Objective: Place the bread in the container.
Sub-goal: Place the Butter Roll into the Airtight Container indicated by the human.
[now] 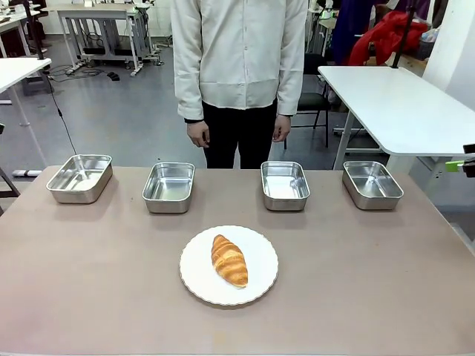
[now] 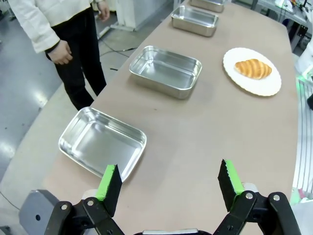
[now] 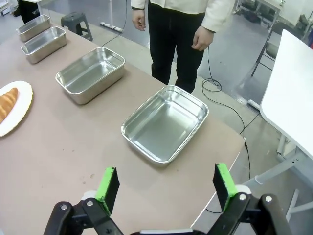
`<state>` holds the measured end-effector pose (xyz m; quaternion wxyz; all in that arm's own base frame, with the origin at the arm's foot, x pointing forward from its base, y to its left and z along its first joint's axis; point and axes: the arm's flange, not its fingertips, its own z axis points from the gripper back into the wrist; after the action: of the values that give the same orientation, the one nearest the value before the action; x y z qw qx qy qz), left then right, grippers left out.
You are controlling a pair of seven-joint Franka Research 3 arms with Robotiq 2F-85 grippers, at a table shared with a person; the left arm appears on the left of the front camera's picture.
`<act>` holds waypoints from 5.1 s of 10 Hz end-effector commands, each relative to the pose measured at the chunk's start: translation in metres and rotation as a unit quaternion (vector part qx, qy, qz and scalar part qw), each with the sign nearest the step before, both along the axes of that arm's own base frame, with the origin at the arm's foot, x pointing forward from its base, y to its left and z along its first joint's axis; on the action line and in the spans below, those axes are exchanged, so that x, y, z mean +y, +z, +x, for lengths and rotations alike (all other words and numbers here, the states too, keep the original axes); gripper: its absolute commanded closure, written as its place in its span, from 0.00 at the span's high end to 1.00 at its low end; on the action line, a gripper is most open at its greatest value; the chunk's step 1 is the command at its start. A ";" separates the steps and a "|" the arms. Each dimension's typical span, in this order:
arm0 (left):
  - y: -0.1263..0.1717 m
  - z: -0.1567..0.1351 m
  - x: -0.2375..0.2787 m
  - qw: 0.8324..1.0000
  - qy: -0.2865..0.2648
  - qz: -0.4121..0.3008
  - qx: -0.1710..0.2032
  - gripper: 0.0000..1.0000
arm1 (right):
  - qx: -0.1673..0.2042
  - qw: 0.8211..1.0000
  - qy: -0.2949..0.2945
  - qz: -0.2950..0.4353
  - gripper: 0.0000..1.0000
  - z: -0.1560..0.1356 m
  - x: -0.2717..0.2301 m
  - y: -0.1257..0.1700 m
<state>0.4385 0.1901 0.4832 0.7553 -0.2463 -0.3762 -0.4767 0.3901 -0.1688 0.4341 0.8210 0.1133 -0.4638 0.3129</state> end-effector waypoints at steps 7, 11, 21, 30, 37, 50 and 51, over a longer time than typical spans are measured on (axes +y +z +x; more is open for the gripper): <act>-0.018 -0.001 0.014 0.998 -0.026 -0.032 -0.044 1.00 | -0.027 0.999 0.044 0.007 1.00 0.005 -0.016 0.027; -0.019 -0.005 0.013 0.997 -0.033 -0.046 -0.049 1.00 | -0.047 0.997 0.047 0.030 1.00 0.005 -0.022 0.038; -0.010 -0.008 0.013 0.998 -0.019 -0.046 -0.040 1.00 | -0.034 0.998 0.029 0.038 1.00 0.002 -0.021 0.037; -0.010 -0.008 0.013 0.998 -0.019 -0.046 -0.040 1.00 | -0.034 0.998 0.029 0.038 1.00 0.002 -0.021 0.037; -0.010 -0.008 0.013 0.998 -0.019 -0.046 -0.040 1.00 | -0.034 0.998 0.029 0.038 1.00 0.002 -0.021 0.037; -0.010 -0.008 0.013 0.998 -0.019 -0.046 -0.040 1.00 | -0.034 0.998 0.029 0.038 1.00 0.002 -0.021 0.037; -0.010 -0.008 0.013 0.998 -0.019 -0.046 -0.040 1.00 | -0.034 0.998 0.029 0.038 1.00 0.002 -0.021 0.037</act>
<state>0.4311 0.2031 0.4723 0.7218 -0.2715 -0.4205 -0.4780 0.3920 -0.1905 0.4696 0.7924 0.1505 -0.4983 0.3180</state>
